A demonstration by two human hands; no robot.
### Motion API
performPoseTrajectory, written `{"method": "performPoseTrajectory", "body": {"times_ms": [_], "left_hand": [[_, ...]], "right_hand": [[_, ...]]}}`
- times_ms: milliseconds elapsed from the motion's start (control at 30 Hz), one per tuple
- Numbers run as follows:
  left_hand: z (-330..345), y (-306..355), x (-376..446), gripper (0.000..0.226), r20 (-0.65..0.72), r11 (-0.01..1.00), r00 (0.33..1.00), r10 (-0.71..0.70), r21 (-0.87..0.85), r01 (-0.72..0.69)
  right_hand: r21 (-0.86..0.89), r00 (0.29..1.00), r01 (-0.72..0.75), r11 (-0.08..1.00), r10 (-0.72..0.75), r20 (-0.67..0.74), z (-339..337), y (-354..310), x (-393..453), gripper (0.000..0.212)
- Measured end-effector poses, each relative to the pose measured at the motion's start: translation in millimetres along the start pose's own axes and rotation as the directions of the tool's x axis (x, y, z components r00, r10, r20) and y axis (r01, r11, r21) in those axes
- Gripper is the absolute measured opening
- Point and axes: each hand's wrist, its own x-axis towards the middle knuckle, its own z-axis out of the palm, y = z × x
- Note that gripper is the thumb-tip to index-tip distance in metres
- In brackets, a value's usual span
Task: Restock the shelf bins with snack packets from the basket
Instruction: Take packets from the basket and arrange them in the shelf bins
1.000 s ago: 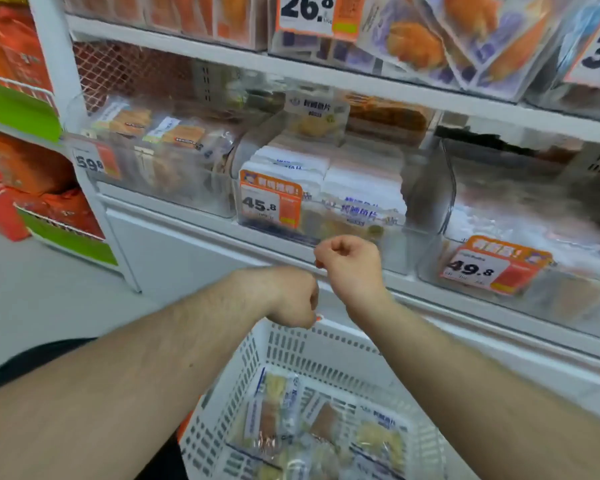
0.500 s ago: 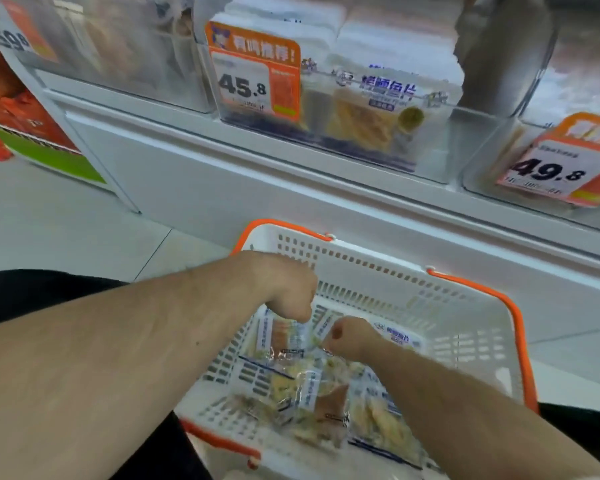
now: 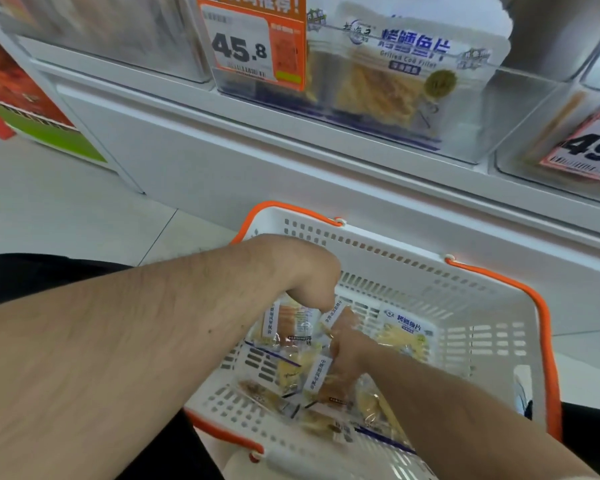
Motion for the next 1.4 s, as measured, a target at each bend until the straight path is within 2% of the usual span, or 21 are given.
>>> {"method": "performPoseTrajectory", "body": {"times_ms": [167,267,367,467,533,567,667,733,900,1000,1200,1267,1400], "left_hand": [[-4,-5,-6,0.037,-0.048,1.0,0.999,0.014,-0.015,-0.014],[-8,-7,-12,0.042,-0.104,0.999,0.994,0.016,-0.026,-0.019],[-11,-7,-17,0.051,-0.187,0.991,0.982,0.0,-0.134,-0.025],[-10,-2,-20,0.065,-0.288,0.951,0.958,-0.015,-0.301,-0.076],[-8,3,-23,0.066,-0.355,0.891,0.935,-0.017,-0.429,-0.147],[-7,8,-25,0.06,-0.38,0.848,0.925,-0.014,-0.494,-0.191],[-6,25,-32,0.024,-0.441,0.686,0.897,0.026,-0.645,-0.337],[-8,37,-37,0.013,-0.476,0.591,0.878,0.053,-0.694,-0.412],[-15,61,-44,0.015,-0.572,0.478,0.819,0.045,-0.708,-0.52],[-22,77,-47,0.015,-0.643,0.44,0.766,0.015,-0.684,-0.582],[-42,115,-48,0.021,-0.741,0.306,0.669,-0.049,-0.649,-0.696],[-50,129,-48,0.023,-0.765,0.287,0.643,-0.038,-0.625,-0.726],[-65,153,-46,0.025,-0.798,0.269,0.603,0.0,-0.581,-0.768]], "right_hand": [[-0.023,0.99,0.12,0.993,-0.121,-0.072,-55,-2,-24,0.017],[0.107,0.97,0.174,0.979,-0.152,-0.189,-99,0,-54,0.011],[0.24,0.936,0.247,0.939,-0.168,-0.308,-139,3,-92,0.005],[0.312,0.904,0.313,0.897,-0.181,-0.387,-170,1,-137,0.008],[0.346,0.893,0.356,0.868,-0.206,-0.401,-186,0,-167,0.01],[0.341,0.881,0.379,0.86,-0.222,-0.419,-192,-1,-181,0.011],[0.343,0.856,0.417,0.841,-0.238,-0.458,-204,1,-218,0.013],[0.365,0.845,0.43,0.826,-0.226,-0.484,-207,3,-239,0.014],[0.384,0.778,0.458,0.802,-0.152,-0.61,-212,11,-279,0.007],[0.414,0.715,0.51,0.754,-0.103,-0.692,-214,22,-296,0.018],[0.515,0.557,0.678,0.524,0.089,-0.825,-216,43,-325,0.034],[0.484,0.53,0.693,0.535,0.077,-0.845,-220,50,-337,0.028],[0.436,0.532,0.605,0.666,0.07,-0.844,-225,66,-367,0.027]]}}
